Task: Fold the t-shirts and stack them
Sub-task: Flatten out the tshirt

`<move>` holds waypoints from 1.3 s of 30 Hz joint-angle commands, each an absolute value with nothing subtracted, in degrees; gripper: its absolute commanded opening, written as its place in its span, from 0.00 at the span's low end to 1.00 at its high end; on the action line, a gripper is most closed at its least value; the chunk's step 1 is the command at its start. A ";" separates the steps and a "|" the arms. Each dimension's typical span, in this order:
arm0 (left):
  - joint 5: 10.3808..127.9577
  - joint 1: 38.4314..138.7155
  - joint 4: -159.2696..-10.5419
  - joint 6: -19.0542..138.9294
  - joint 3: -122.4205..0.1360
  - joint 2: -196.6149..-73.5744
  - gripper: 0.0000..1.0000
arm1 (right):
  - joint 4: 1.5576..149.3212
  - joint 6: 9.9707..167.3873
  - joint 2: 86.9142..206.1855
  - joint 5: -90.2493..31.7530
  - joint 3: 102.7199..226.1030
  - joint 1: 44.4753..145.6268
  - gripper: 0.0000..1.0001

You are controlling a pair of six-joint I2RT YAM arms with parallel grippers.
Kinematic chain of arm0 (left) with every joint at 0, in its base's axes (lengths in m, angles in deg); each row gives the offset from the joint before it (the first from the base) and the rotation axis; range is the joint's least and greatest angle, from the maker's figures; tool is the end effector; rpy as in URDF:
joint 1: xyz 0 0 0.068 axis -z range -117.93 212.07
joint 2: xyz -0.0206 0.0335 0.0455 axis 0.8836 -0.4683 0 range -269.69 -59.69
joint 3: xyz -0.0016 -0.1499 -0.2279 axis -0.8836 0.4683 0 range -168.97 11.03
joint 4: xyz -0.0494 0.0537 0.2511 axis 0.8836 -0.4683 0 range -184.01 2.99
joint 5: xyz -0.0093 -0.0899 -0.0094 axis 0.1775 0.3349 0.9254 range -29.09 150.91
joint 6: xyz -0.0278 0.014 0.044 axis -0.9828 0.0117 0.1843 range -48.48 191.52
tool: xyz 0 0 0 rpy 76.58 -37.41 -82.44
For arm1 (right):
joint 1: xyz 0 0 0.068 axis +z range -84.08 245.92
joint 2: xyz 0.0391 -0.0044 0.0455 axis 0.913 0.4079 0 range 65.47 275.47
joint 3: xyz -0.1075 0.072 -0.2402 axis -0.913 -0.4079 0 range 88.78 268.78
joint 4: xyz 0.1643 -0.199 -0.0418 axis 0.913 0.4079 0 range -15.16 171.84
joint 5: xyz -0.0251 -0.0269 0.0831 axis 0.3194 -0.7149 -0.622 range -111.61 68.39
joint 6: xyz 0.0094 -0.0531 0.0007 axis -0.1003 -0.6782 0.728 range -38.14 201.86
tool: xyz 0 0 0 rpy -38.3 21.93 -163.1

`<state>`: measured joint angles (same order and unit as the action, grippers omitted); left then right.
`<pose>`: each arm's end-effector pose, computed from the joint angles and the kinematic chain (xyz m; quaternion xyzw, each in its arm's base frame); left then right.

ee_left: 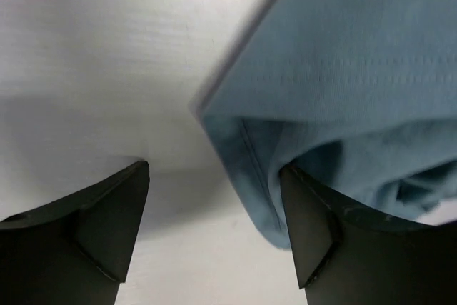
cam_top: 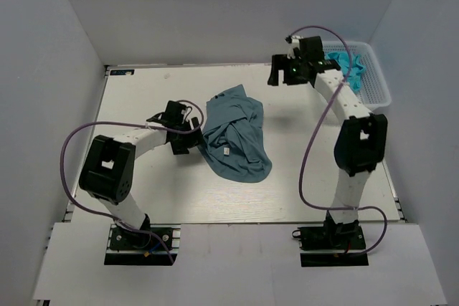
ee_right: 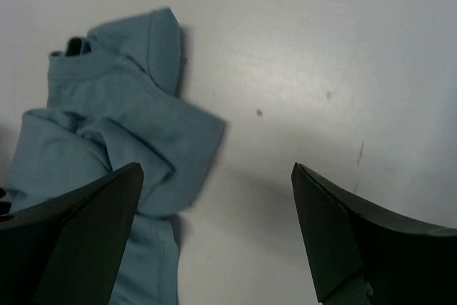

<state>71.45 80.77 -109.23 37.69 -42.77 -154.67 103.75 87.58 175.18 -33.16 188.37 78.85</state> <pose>0.2968 -0.1072 0.1628 -0.1067 0.9634 -0.1814 0.1659 0.4323 0.1066 0.3095 -0.0997 0.8936 0.1590 0.4078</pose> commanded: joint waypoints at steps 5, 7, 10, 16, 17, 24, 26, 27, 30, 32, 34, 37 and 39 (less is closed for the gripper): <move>54.42 81.76 -110.74 32.85 -46.89 -157.41 0.78 | 109.91 82.30 191.23 -31.98 211.55 83.50 0.90; 53.01 82.37 -110.04 33.54 -46.89 -158.47 0.72 | 108.17 82.04 194.12 -30.23 213.66 84.55 0.90; 54.31 82.99 -107.15 35.82 -47.42 -161.11 0.69 | 101.16 82.13 195.55 -28.38 211.48 85.87 0.90; 58.00 86.50 -104.15 39.61 -50.14 -166.38 0.47 | 92.34 85.99 201.69 -28.29 214.97 87.63 0.78; 58.53 86.51 -104.15 39.61 -50.14 -167.00 0.38 | 92.07 86.52 204.92 -28.29 216.99 88.16 0.77; 59.15 87.03 -105.29 40.14 -51.38 -166.13 0.00 | 86.01 91.09 212.58 -26.01 219.99 89.65 0.71; 57.66 87.03 -105.91 39.61 -51.38 -164.02 0.00 | 86.44 90.92 213.47 -23.99 220.70 90.53 0.68; 56.79 87.03 -106.43 39.61 -51.38 -163.14 0.00 | 86.71 91.00 213.82 -24.59 220.70 90.79 0.59; 55.20 87.03 -108.88 39.61 -51.38 -159.80 0.00 | 84.27 92.32 212.70 -28.19 217.65 91.06 0.24; 52.57 87.03 -109.59 39.09 -51.38 -157.79 0.00 | 83.46 92.67 209.98 -25.94 216.84 91.32 0.00; 49.32 87.03 -111.52 37.68 -52.69 -154.53 0.00 | 80.83 92.67 205.52 -22.68 214.64 91.59 0.00; 44.92 87.03 -112.84 35.75 -52.69 -148.67 0.00 | 73.39 93.11 196.66 -19.26 207.82 90.98 0.00; 43.34 86.42 -112.85 35.22 -52.69 -145.49 0.00 | 69.94 92.15 193.02 -16.26 203.40 91.06 0.00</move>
